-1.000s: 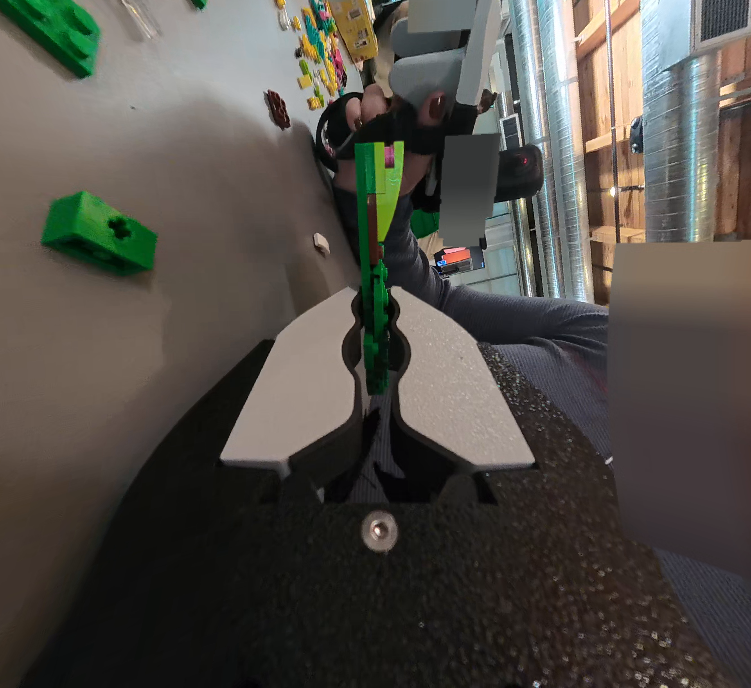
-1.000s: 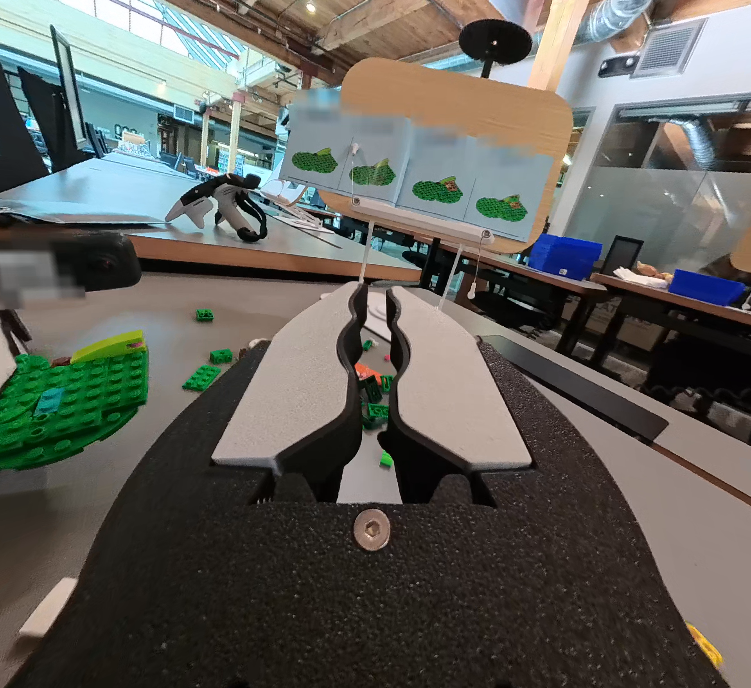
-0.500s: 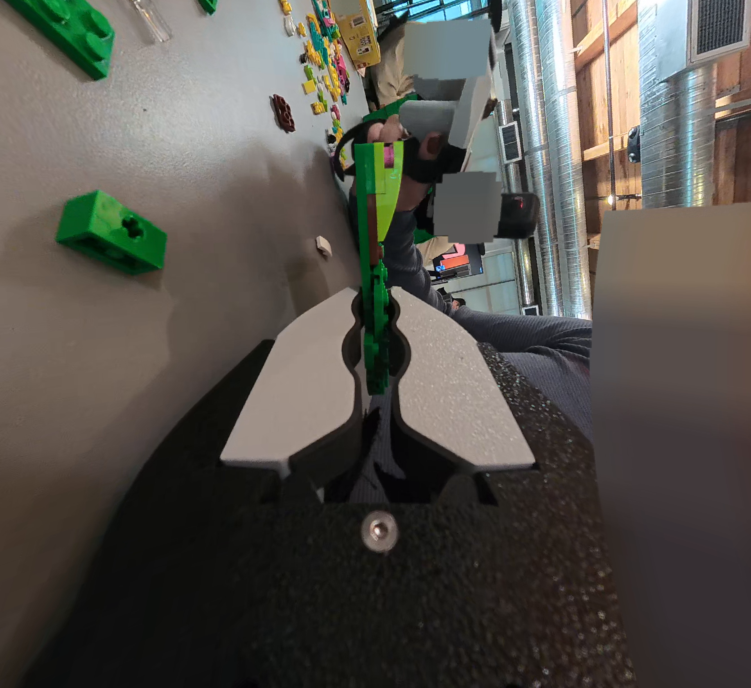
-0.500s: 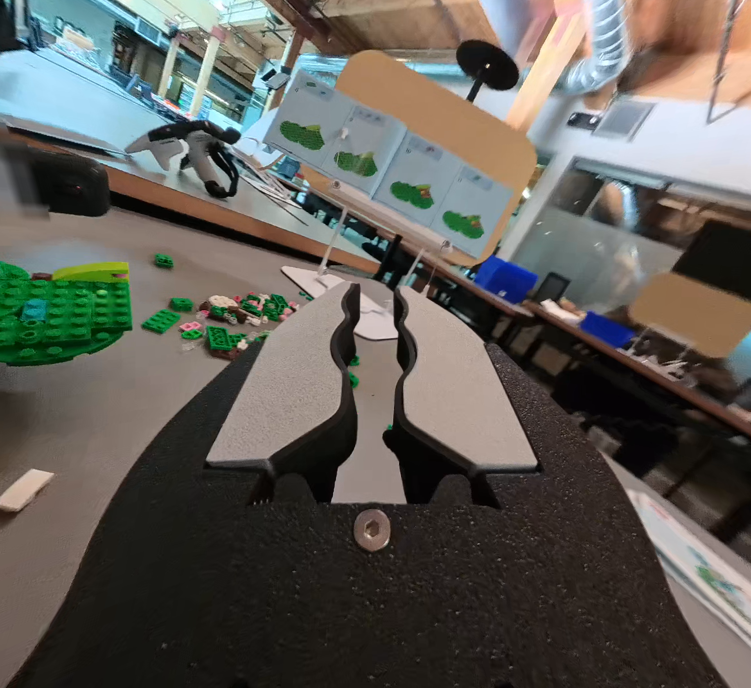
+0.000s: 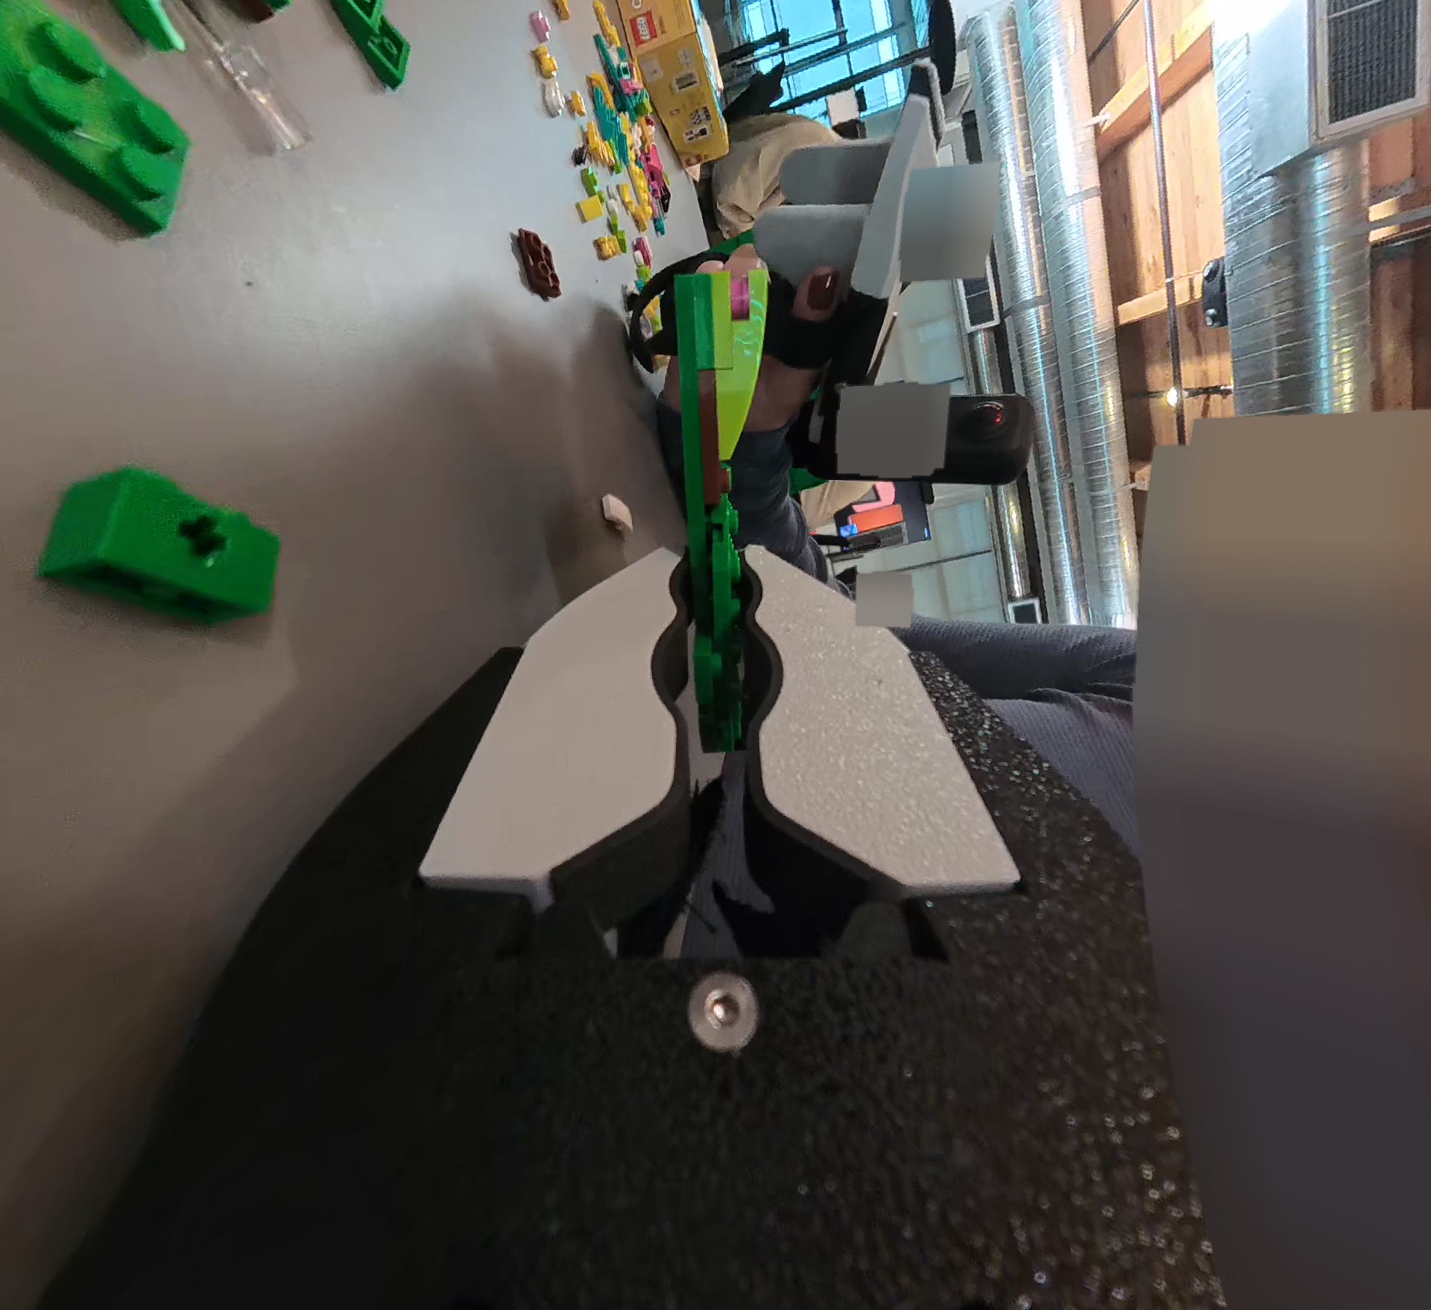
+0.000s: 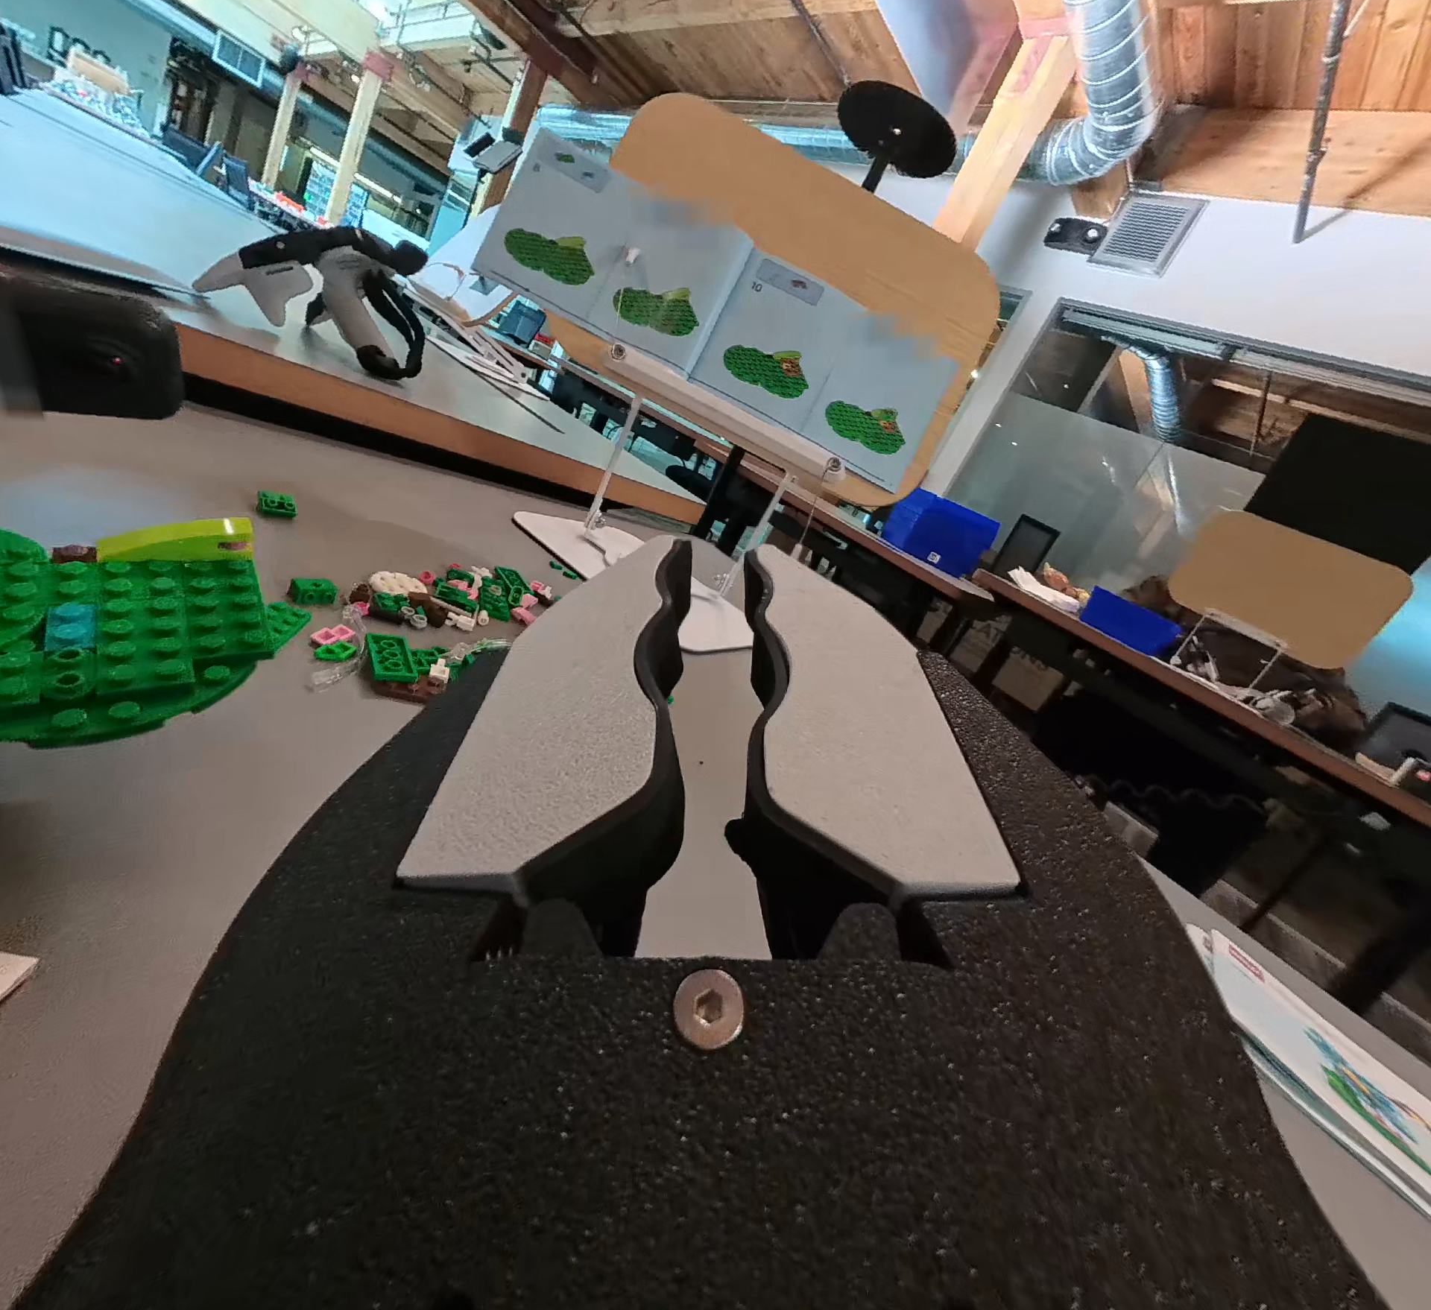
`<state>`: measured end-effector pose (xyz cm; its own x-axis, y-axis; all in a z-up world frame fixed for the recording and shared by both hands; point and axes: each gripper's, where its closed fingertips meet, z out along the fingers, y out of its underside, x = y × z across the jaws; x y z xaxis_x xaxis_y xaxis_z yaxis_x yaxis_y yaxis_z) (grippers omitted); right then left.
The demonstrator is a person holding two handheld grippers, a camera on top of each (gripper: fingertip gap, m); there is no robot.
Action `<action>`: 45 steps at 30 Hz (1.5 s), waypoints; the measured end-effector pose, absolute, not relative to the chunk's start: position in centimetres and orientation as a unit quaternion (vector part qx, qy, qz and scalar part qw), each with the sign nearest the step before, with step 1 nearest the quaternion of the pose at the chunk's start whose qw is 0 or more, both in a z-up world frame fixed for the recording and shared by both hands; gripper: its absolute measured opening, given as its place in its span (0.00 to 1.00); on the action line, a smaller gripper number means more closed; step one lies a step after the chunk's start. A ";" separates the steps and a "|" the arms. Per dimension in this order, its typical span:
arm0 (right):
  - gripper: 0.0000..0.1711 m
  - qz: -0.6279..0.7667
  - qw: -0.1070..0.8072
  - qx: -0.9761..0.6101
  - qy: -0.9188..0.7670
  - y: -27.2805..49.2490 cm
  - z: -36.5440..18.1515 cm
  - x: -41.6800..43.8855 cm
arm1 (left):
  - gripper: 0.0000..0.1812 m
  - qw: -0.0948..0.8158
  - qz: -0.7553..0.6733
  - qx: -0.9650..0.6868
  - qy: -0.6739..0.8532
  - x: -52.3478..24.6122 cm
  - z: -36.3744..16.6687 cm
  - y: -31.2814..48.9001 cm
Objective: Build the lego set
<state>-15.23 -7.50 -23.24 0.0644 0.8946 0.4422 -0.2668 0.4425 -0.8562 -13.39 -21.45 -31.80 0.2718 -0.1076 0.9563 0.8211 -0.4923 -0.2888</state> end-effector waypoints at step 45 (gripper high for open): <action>0.05 0.488 0.616 -0.317 -0.531 -8.1 -23.7 -15.6 | 0.05 0.375 -0.589 -0.692 -0.184 -12.6 -31.5 -15.2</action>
